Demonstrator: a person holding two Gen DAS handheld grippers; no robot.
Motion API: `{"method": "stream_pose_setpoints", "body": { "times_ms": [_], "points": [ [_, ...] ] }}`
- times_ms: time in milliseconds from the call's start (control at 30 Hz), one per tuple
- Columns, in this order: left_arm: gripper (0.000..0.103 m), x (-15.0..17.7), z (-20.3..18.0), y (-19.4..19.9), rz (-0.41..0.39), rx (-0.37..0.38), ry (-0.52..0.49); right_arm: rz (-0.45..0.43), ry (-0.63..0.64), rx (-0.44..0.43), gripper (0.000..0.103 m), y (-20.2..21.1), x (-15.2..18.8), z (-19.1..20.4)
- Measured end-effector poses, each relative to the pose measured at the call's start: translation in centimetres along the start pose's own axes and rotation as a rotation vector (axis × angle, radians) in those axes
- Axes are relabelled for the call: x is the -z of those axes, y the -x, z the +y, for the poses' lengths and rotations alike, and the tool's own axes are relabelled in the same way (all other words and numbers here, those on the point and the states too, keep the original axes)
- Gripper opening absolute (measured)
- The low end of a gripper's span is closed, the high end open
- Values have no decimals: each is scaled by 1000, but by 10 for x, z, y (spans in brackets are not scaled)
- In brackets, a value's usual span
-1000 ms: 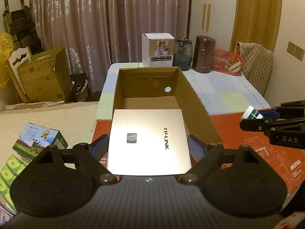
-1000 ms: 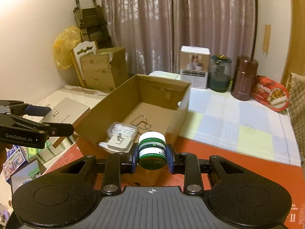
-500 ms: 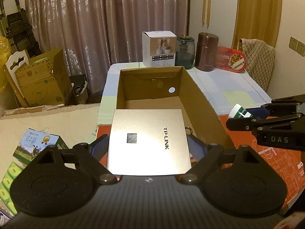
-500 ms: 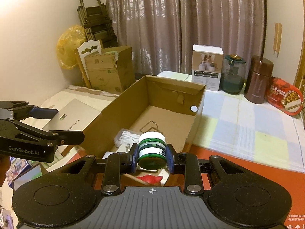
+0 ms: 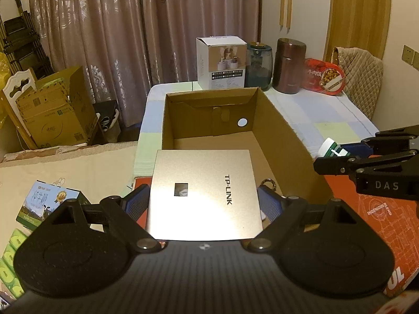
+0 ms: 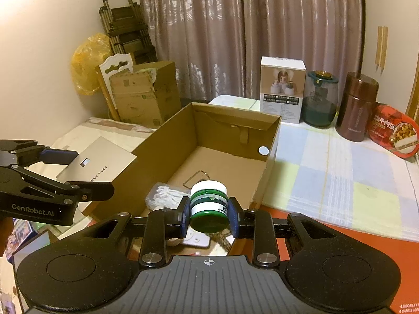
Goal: Organize rigid objects
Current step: 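Lift the TP-LINK plate and green bottle and carry both over the box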
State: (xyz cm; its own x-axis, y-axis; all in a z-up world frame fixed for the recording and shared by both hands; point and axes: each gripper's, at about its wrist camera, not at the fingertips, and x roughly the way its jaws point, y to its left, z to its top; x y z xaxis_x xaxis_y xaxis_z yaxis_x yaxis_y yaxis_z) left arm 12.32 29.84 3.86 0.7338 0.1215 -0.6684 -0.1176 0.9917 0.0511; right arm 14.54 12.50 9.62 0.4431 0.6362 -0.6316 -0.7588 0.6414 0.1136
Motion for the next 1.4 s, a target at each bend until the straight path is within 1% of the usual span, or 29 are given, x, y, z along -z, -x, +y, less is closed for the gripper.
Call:
{"method": "stream_pose_setpoints", "body": {
  "times_ms": [267, 600, 1400],
  "points": [
    [85, -8, 1, -21, 13, 5, -3, 17, -20, 2, 27, -17, -2, -9],
    [85, -7, -1, -41, 43, 15, -9, 37, -37, -5, 27, -31, 2, -14],
    [85, -17, -1, -67, 59, 14, -13, 31, -55, 1, 27, -46, -3, -26]
  ]
}}
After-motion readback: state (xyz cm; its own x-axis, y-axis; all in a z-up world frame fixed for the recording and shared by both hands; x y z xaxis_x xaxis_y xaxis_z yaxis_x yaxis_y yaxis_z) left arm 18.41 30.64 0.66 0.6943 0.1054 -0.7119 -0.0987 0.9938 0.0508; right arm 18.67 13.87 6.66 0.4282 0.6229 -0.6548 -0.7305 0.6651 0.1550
